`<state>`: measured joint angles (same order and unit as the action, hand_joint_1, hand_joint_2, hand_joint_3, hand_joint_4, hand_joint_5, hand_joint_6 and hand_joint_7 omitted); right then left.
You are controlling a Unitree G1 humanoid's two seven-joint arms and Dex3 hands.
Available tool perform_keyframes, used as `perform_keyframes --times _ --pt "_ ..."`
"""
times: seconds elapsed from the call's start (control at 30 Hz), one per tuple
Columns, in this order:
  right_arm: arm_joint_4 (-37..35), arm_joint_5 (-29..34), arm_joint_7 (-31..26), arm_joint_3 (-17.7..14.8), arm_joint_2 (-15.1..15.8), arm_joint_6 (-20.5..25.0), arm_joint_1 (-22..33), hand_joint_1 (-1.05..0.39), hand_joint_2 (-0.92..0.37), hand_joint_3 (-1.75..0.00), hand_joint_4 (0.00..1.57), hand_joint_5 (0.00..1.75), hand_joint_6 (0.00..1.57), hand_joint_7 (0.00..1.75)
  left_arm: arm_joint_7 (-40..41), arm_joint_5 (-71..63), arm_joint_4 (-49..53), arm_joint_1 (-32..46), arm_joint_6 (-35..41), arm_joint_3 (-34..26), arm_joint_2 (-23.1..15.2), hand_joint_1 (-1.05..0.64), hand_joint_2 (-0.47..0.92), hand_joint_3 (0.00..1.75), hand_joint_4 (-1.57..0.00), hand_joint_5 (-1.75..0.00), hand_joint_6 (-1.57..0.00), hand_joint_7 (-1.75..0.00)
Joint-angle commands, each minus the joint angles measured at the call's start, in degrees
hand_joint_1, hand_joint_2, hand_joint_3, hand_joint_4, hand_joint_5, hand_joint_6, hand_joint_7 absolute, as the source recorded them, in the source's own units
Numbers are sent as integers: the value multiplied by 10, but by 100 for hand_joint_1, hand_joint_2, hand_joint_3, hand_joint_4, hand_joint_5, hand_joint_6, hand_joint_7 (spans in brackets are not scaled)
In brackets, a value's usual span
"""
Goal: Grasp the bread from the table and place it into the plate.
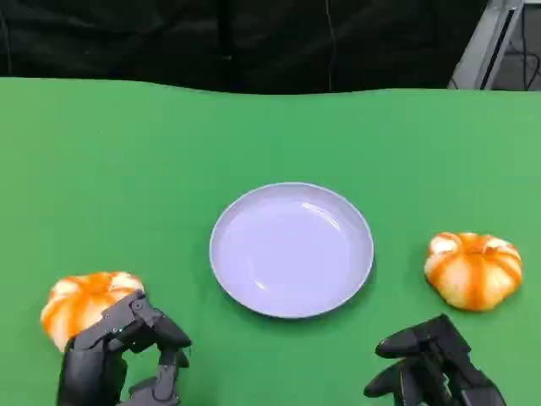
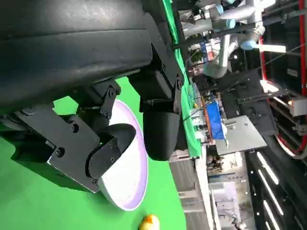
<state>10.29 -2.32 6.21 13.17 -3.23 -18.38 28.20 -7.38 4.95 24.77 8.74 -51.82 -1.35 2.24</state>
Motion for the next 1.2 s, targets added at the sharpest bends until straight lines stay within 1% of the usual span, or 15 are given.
perform_keyframes --times 0.03,0.37,0.5,0.57,0.6,0.63,0.7,0.73,0.8,0.83,0.9,0.97,1.0,1.07,1.2 --pt "3 0 -2 -2 5 -3 2 -24 -92 -99 16 175 5 175 -4 2 4 -2 -6 -3 -6 2 49 123 -84 -164 -83 -141" --pt "1 -5 0 -4 6 -2 -1 -24 -92 -99 16 175 5 175 -4 3 5 -3 -7 -4 -4 2 48 126 -84 -163 -84 -140" --pt "5 -1 -3 -3 5 3 0 -25 -92 -98 17 175 6 175 11 -8 4 -3 -5 -10 0 2 48 125 -84 -162 -84 -140" --pt "5 -1 -4 -2 5 1 2 -25 -92 -97 16 175 5 175 29 -24 -3 0 1 -18 5 1 48 122 -84 -160 -85 -136" --pt "4 -1 -3 -2 5 -1 3 -25 -92 -98 16 175 5 175 40 -36 -5 1 2 -22 6 0 51 116 -83 -153 -84 -126" --pt "4 -2 -3 -2 5 -2 3 -25 -92 -98 16 175 5 175 50 -47 -7 1 2 -26 7 -2 57 103 -81 -143 -84 -112" --pt "2 -3 -2 -1 4 -5 3 -25 -92 -99 16 175 5 175 71 -71 -7 -1 -3 -33 8 -4 65 84 -79 -130 -86 -92" --pt "2 -2 -2 -1 4 -5 3 -25 -92 -99 16 175 4 175 86 -91 -7 -2 -4 -38 6 -6 71 68 -77 -115 -88 -71" --pt "4 0 -4 0 4 -1 4 -25 -92 -99 16 175 4 175 119 -138 -9 -6 -2 -49 0 -10 83 37 -75 -95 -91 -42" --pt "5 1 -5 1 4 0 5 -25 -92 -98 15 175 4 175 133 -155 -11 -7 0 -52 -2 -14 88 22 -70 -85 -89 -29" --pt "5 1 -6 2 3 -2 5 -25 -92 -98 15 175 4 175 156 -187 -19 -8 10 -56 -9 -17 91 14 -63 -76 -85 -19" --pt "6 0 -6 3 3 -2 6 -25 -92 -98 15 175 4 175 178 -218 -26 -9 21 -59 -16 -21 92 11 -57 -72 -80 -13" --pt "6 1 -7 3 3 -2 6 -25 -92 -98 15 175 4 175 201 -255 -38 -9 43 -63 -23 -22 92 10 -56 -71 -79 -12" --pt "9 2 -8 5 3 1 7 -25 -92 -98 15 175 4 175 241 -326 -62 -9 87 -64 -41 -32 92 8 -44 -65 -69 -6" --pt "10 5 -11 8 3 4 7 -26 -92 -98 15 175 4 175 276 -391 -94 -5 148 -49 -64 -37 92 6 -32 -58 -56 -1"
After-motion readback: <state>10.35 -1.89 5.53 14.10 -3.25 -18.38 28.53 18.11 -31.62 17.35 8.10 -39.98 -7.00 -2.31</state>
